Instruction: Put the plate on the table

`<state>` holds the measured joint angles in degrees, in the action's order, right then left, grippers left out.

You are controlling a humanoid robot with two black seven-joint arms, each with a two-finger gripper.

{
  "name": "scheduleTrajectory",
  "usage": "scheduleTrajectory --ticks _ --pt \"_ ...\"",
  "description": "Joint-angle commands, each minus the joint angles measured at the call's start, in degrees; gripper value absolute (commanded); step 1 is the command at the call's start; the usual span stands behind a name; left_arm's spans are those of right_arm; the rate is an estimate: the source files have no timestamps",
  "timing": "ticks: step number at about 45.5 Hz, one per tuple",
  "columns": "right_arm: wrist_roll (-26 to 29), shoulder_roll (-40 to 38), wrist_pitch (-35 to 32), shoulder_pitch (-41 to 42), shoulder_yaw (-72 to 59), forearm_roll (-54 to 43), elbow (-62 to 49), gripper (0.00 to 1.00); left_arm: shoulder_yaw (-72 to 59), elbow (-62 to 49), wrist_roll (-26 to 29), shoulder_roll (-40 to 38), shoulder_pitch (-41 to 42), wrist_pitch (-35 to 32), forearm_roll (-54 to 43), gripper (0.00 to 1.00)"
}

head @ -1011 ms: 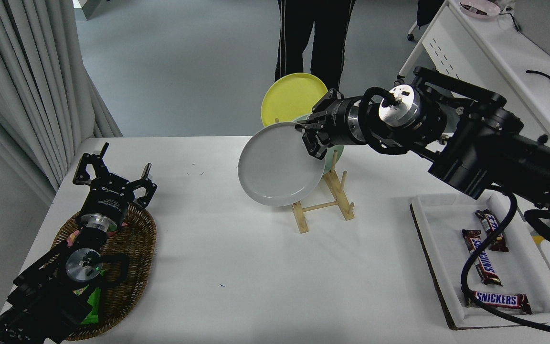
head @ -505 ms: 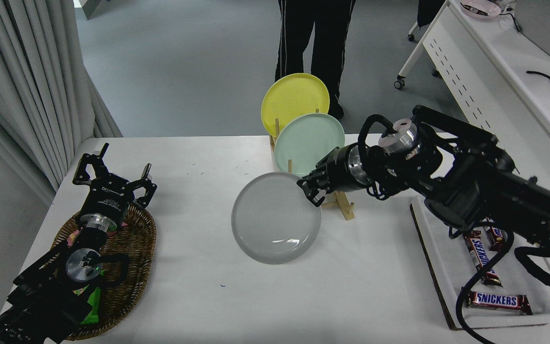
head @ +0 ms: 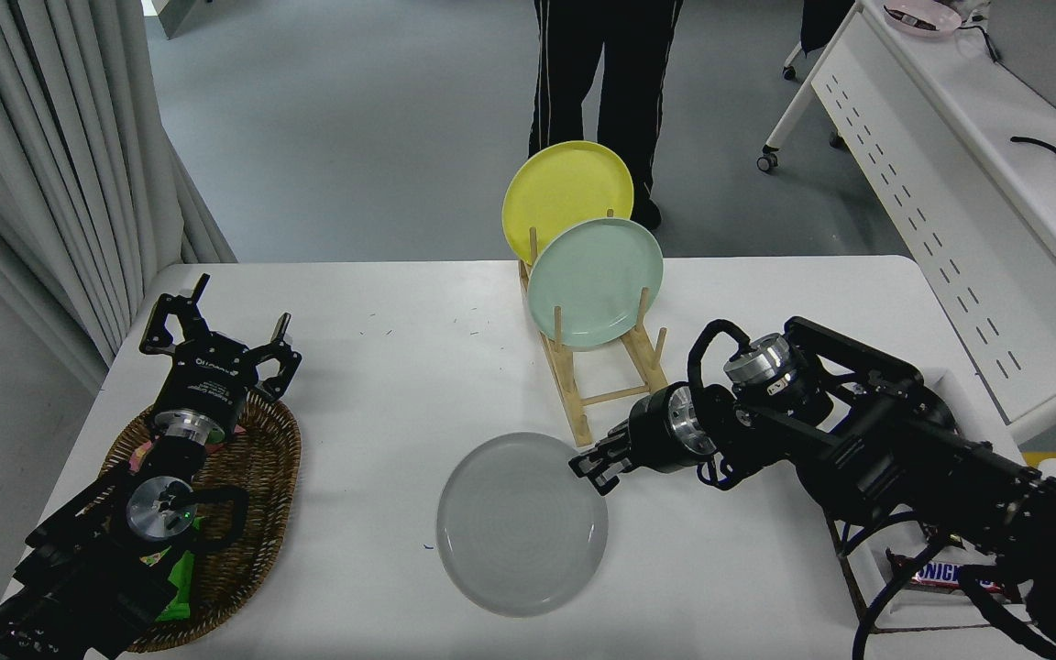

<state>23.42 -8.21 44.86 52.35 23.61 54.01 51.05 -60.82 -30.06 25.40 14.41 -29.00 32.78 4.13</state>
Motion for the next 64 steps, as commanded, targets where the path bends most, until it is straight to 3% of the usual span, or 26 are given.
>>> scheduleTrajectory --ticks 1,62,63,64 --pt "0.1 2.1 0.1 -1.5 0.0 -1.4 -3.8 0.0 0.0 0.0 0.0 0.0 0.0 0.0 0.0 1.0" --pt "0.0 1.7 0.1 -1.8 -0.1 -2.9 -3.8 0.0 0.0 0.0 0.0 0.0 0.0 0.0 0.0 1.0" --pt "0.0 1.7 0.1 -1.8 -0.1 -2.9 -3.8 0.04 0.0 0.0 0.0 0.0 0.0 0.0 0.0 1.0" --pt "0.0 1.7 0.1 -1.8 -0.1 -2.9 -3.8 0.15 0.0 0.0 0.0 0.0 0.0 0.0 0.0 1.0"
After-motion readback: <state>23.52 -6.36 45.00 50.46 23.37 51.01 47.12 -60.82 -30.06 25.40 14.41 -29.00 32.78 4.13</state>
